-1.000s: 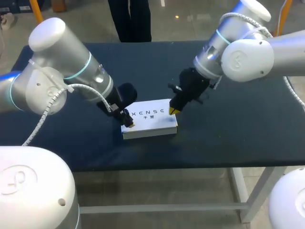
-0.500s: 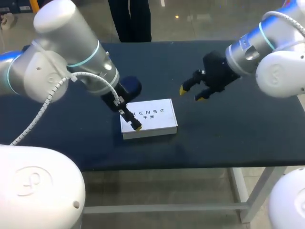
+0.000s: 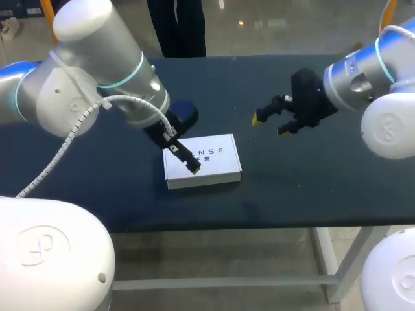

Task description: Assemble the packaging by folding the flat box into shape, placing the metal phone stand inside, and closing the box properly

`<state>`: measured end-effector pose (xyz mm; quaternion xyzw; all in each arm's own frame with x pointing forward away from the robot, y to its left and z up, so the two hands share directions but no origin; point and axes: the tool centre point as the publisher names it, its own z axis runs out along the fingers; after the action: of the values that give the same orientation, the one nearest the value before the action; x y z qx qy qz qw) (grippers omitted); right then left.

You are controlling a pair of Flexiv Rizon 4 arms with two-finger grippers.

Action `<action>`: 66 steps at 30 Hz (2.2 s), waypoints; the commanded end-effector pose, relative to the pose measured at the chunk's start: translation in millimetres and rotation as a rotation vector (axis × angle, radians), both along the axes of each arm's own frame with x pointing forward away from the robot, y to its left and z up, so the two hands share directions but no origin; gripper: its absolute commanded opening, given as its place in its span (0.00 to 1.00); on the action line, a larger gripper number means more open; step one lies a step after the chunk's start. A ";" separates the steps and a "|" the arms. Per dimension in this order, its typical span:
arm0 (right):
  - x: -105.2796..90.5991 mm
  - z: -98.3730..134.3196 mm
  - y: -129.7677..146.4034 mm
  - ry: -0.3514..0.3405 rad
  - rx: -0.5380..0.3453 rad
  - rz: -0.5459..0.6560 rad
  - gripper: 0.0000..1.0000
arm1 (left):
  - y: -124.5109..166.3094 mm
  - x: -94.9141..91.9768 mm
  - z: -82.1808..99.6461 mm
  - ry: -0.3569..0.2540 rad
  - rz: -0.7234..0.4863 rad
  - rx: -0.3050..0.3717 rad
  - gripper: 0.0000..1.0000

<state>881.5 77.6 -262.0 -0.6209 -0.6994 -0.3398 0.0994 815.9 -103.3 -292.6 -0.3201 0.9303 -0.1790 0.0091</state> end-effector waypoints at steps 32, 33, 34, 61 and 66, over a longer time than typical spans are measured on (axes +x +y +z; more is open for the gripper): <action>80.2 -22.5 -101.4 -0.625 0.049 0.387 1.00 | -57.0 -48.9 -51.9 0.289 0.624 0.118 1.00; 80.2 -22.5 -101.4 -0.625 0.049 0.387 1.00 | -57.0 -48.9 -51.9 0.289 0.624 0.118 1.00; 80.2 -22.5 -101.4 -0.625 0.049 0.387 1.00 | -57.0 -48.9 -51.9 0.289 0.624 0.118 1.00; 96.4 -21.1 -129.6 -0.924 0.052 0.393 1.00 | -48.6 -30.3 -102.4 0.265 0.811 0.126 1.00; 98.4 -20.4 -130.6 -0.920 0.052 0.381 1.00 | -47.1 -17.5 -107.3 0.286 0.855 0.107 1.00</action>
<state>979.1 -50.0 -280.7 -0.2740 -0.7694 -0.5578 -0.1478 790.8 -146.9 -394.4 -0.6936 0.7166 -0.0684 -0.0276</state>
